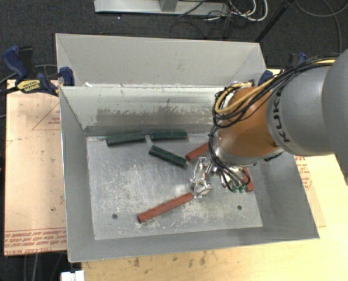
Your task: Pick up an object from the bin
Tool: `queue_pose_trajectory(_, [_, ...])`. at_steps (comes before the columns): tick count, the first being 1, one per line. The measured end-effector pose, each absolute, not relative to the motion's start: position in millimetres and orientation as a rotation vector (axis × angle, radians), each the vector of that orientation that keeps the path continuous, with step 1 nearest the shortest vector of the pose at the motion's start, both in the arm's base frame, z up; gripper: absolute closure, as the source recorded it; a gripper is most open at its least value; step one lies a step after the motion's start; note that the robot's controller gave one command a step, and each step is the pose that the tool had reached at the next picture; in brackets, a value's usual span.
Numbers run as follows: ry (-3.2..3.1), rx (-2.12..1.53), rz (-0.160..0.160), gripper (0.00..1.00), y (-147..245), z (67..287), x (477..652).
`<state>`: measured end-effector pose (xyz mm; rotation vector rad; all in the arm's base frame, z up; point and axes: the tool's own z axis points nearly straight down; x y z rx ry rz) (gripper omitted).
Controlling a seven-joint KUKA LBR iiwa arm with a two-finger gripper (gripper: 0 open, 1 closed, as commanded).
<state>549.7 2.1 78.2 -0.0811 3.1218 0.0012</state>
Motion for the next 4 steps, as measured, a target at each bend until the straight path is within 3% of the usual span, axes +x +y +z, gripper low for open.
queue_pose_trajectory(1, [3.130, -0.082, 0.002, 0.00, 2.5, 75.4, 547.0])
queue_pose_trajectory(2, [3.130, -0.082, 0.002, 0.00, 2.5, 75.4, 547.0])
queue_pose_trajectory(3, [3.109, -0.321, 0.005, 1.00, 83.5, 80.3, 520.7])
queue_pose_trajectory(4, [3.109, -0.321, 0.005, 1.00, 83.5, 80.3, 520.7])
